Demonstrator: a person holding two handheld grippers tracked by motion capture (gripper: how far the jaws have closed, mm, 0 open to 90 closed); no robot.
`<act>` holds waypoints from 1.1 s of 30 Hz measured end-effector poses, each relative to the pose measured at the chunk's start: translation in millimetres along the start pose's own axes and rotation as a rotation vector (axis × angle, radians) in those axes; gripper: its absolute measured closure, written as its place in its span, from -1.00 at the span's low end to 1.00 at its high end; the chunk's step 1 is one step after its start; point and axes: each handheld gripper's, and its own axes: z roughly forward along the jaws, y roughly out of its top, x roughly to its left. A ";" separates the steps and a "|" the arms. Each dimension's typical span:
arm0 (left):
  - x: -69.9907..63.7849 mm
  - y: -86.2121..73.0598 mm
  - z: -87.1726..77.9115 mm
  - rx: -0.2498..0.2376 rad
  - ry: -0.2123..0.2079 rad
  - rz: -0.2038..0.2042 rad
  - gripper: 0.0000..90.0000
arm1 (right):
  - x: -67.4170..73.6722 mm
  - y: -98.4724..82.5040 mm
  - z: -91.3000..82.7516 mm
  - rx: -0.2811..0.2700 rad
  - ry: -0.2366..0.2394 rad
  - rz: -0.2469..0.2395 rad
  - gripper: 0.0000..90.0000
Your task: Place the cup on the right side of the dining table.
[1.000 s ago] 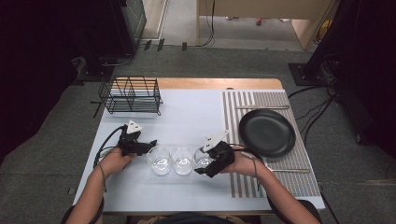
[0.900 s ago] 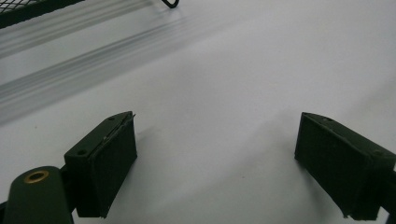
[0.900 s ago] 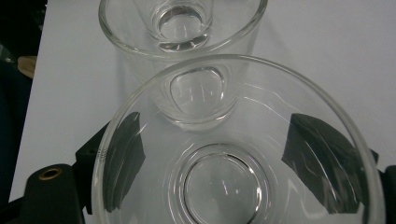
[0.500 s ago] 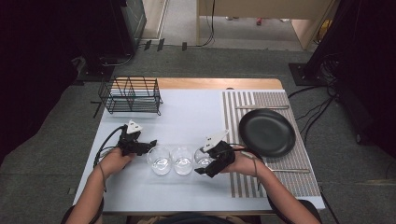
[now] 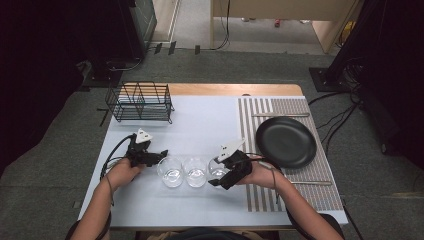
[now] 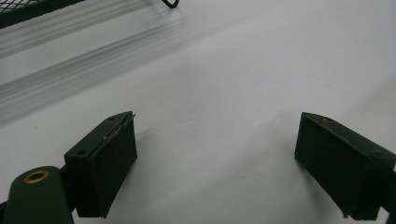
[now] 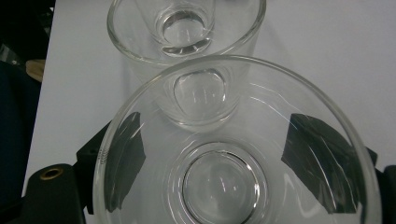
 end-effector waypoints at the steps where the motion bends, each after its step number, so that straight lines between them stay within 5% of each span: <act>1: 0.0 0.0 0.0 0.000 0.000 0.001 -0.72 | -0.1 0.2 -0.8 -0.002 -0.002 0.002 -0.60; 33: -0.1 -0.1 -0.1 0.000 0.001 0.001 -0.72 | -11.2 10.8 -16.5 -0.046 -0.108 0.100 -0.59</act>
